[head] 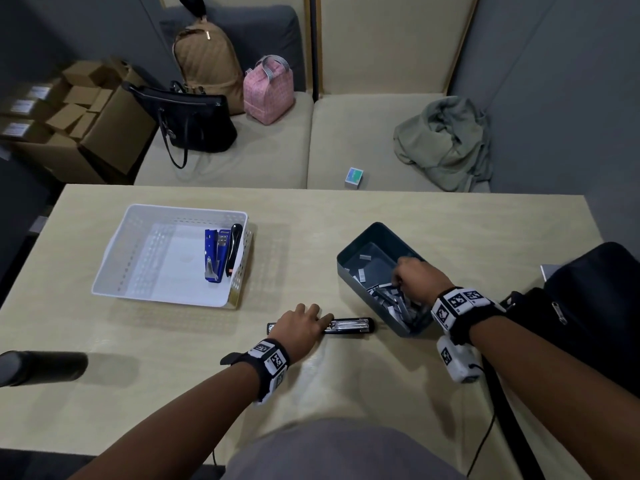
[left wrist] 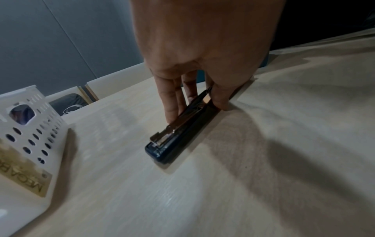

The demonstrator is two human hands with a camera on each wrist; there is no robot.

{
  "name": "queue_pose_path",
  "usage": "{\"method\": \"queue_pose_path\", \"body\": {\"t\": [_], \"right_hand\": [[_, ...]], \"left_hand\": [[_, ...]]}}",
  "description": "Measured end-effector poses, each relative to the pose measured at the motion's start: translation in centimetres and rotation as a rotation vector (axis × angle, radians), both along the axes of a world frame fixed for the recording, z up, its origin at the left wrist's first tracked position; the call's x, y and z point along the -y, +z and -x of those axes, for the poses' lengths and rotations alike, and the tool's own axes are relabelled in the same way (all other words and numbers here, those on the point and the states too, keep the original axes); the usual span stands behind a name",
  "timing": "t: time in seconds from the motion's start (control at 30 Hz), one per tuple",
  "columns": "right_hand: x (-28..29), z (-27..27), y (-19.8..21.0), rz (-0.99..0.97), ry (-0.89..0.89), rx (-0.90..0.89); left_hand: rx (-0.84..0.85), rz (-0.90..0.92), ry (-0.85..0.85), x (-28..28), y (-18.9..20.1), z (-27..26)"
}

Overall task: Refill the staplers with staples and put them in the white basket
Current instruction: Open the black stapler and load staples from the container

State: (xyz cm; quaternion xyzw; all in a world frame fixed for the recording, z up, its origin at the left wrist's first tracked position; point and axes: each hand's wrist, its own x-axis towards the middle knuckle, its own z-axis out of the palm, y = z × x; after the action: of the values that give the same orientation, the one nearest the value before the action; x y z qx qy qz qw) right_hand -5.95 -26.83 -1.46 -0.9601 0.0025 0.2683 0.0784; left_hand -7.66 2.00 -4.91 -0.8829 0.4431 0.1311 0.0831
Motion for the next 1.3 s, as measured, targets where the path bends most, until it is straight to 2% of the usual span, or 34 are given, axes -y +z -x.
{"method": "queue_pose_path", "body": {"t": [0.3,0.43,0.63,0.83,0.93,1.0,1.17,1.3], "right_hand": [[-1.2,1.5,0.1,0.214,0.031,-0.044],[-1.9,1.9,-0.3,0.204,0.000,-0.059],[-1.5,1.6,0.6,0.012,-0.196,-0.006],[-0.9,1.0,2.5,-0.506,-0.480,0.152],[-1.9,1.1,4.2,-0.708,-0.555,0.190],[-3.1,1.2,5.1,-0.804,-0.531,0.185],[-7.3,1.7,6.6,-0.804,-0.380,0.261],[-10.0,2.9,6.0,-0.835,-0.300,0.113]], "left_hand": [[-0.007,-0.003,-0.001,0.1,-0.2,0.0],[-0.002,0.001,-0.006,0.0,-0.2,0.0],[-0.019,-0.027,0.000,-0.1,0.5,0.1],[-0.064,-0.064,0.045,0.1,1.0,0.1],[-0.086,-0.067,0.062,0.0,1.2,0.3],[-0.092,-0.076,0.061,-0.1,1.4,0.5],[-0.116,-0.100,0.050,-0.6,2.0,1.2],[-0.125,-0.095,0.051,-1.4,2.3,1.9]]}}
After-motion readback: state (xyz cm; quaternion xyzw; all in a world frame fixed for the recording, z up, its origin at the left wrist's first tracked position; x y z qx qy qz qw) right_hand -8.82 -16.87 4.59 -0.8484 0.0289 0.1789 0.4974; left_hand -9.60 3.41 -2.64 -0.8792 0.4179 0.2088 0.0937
